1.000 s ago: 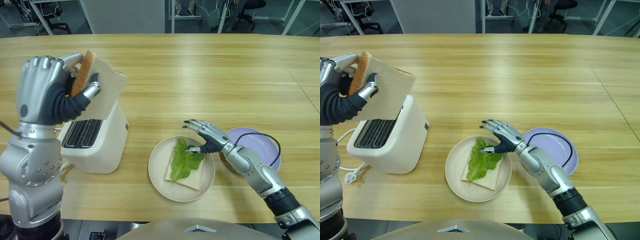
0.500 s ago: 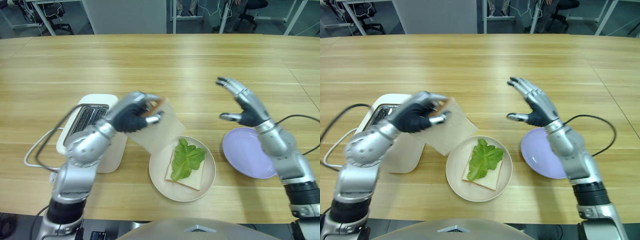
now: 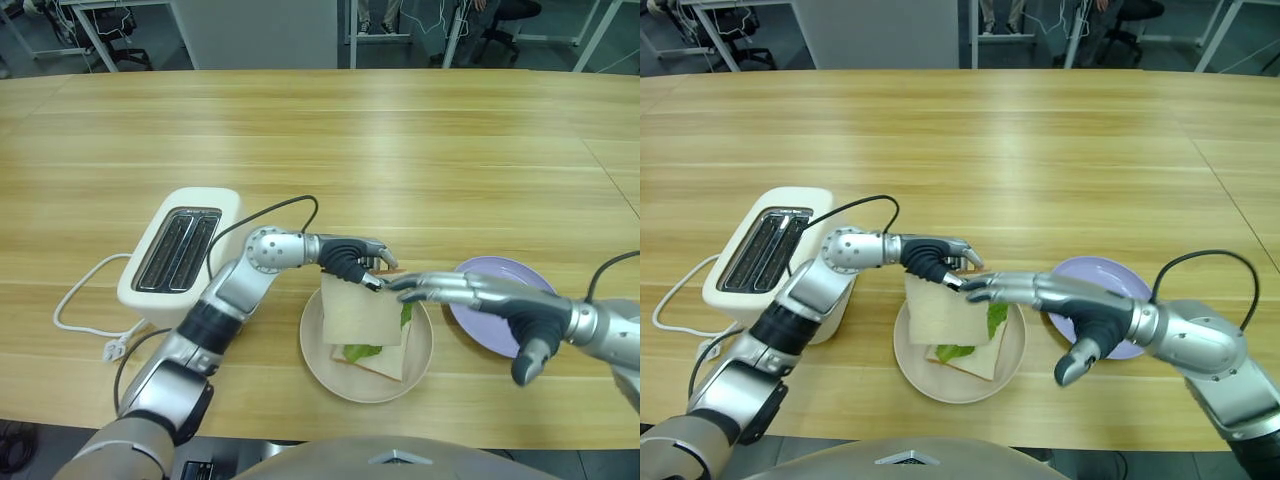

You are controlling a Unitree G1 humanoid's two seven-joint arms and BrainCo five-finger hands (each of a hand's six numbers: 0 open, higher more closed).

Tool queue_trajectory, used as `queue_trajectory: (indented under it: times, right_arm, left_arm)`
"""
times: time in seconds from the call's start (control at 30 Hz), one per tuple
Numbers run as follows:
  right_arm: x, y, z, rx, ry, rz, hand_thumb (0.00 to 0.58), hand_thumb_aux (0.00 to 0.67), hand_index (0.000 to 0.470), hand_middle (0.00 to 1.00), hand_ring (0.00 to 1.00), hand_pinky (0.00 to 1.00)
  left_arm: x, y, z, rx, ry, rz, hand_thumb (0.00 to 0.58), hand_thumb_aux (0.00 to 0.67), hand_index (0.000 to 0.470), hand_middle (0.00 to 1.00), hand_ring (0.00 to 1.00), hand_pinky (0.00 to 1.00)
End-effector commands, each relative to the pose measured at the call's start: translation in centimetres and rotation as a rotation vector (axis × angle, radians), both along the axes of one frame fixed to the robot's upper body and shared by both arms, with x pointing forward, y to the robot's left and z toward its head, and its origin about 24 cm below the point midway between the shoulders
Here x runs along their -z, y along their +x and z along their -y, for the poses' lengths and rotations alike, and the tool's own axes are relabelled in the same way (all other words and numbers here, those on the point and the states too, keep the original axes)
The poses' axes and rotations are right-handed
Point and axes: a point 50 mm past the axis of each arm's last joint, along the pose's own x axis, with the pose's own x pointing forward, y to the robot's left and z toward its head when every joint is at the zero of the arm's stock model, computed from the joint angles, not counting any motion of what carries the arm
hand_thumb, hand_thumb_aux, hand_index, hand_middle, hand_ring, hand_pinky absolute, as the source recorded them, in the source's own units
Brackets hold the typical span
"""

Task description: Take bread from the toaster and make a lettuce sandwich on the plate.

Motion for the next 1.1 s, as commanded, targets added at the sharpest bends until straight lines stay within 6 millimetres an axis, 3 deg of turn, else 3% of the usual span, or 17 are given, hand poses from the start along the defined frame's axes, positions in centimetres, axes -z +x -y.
queue_trajectory:
  times: [0.03, 0.37, 0.6, 0.87, 1.1]
  right_arm:
    - [1.5, -0.6, -1.4, -0.074, -0.015, -0.082, 0.0, 0.0, 0.0, 0.0, 0.0, 0.0]
    - [5.0, 0.4, -3.4, -0.086, -0.058, -0.135, 0.0, 0.0, 0.0, 0.0, 0.0, 0.0]
    - [7.6, 1.7, -3.3, -0.014, -0.162, -0.116, 0.0, 0.0, 0.0, 0.0, 0.0, 0.0]
    - [10.7, 1.5, -2.1, -0.021, -0.363, -0.212, 0.0, 0.0, 0.0, 0.0, 0.0, 0.0]
    - [11.8, 0.7, -1.0, -0.04, -0.47, -0.325, 0.0, 0.0, 0.0, 0.0, 0.0, 0.0]
  left_arm:
    - [1.6, 0.3, 1.1, 0.072, 0.055, -0.049, 0.58, 0.67, 0.46, 1.0, 1.0, 1.0]
    - [6.0, 0.7, 3.0, 0.11, 0.157, -0.083, 0.58, 0.67, 0.46, 1.0, 1.0, 1.0]
    - [8.3, 0.2, 3.3, 0.114, 0.195, -0.124, 0.58, 0.67, 0.46, 1.0, 1.0, 1.0]
    - [8.5, 0.9, 3.7, 0.08, 0.186, -0.072, 0.58, 0.67, 0.46, 1.0, 1.0, 1.0]
    - [7.5, 1.7, 3.8, 0.052, 0.165, 0.057, 0.58, 0.67, 0.46, 1.0, 1.0, 1.0]
